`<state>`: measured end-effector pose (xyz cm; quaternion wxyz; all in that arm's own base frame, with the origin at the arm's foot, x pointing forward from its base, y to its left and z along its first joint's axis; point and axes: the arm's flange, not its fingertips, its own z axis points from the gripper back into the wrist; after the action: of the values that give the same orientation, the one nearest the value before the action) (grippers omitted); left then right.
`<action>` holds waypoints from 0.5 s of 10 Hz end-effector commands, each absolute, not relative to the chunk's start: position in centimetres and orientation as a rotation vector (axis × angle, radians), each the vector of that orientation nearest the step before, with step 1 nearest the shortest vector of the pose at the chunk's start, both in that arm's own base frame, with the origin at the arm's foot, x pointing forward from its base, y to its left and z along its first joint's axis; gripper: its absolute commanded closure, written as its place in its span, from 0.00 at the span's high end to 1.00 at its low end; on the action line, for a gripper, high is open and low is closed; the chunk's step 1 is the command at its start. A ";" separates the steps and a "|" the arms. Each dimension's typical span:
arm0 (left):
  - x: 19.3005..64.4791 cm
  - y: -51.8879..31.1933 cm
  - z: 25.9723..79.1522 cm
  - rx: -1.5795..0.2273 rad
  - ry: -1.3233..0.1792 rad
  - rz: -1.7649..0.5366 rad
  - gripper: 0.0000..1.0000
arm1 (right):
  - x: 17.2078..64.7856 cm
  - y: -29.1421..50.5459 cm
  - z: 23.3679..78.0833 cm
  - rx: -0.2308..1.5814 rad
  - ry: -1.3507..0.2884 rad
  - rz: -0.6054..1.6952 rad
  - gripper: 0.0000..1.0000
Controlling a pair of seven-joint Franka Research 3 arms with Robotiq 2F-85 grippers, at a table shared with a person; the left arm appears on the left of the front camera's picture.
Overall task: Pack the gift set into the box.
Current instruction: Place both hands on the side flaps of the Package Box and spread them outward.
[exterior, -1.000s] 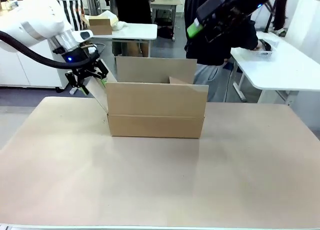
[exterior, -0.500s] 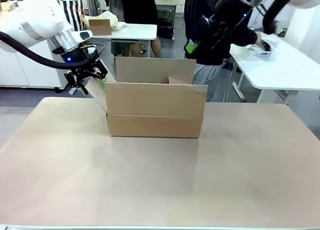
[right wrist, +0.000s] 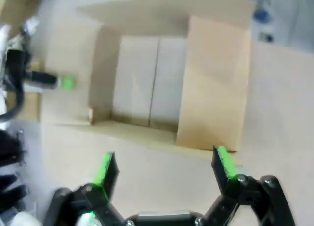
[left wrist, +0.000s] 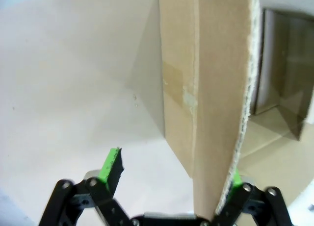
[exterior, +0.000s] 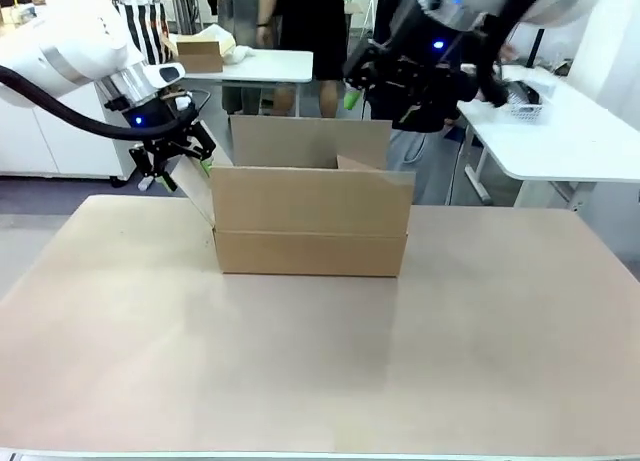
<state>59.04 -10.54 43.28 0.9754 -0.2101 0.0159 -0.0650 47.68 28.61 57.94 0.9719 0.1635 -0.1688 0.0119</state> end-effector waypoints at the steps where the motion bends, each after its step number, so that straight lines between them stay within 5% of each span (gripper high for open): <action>1: 59.0 -10.5 43.4 -0.406 0.030 -0.121 1.00 | 51.6 37.3 58.5 0.195 -0.293 -0.443 1.00; 5: 59.0 -10.5 43.4 -0.406 0.030 -0.121 1.00 | 55.3 42.7 52.3 0.000 -0.171 -0.150 1.00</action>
<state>59.05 -10.54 43.27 0.9754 -0.2101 0.0159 -0.0649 51.38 37.70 50.76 0.9806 0.0023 -0.1433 -0.1341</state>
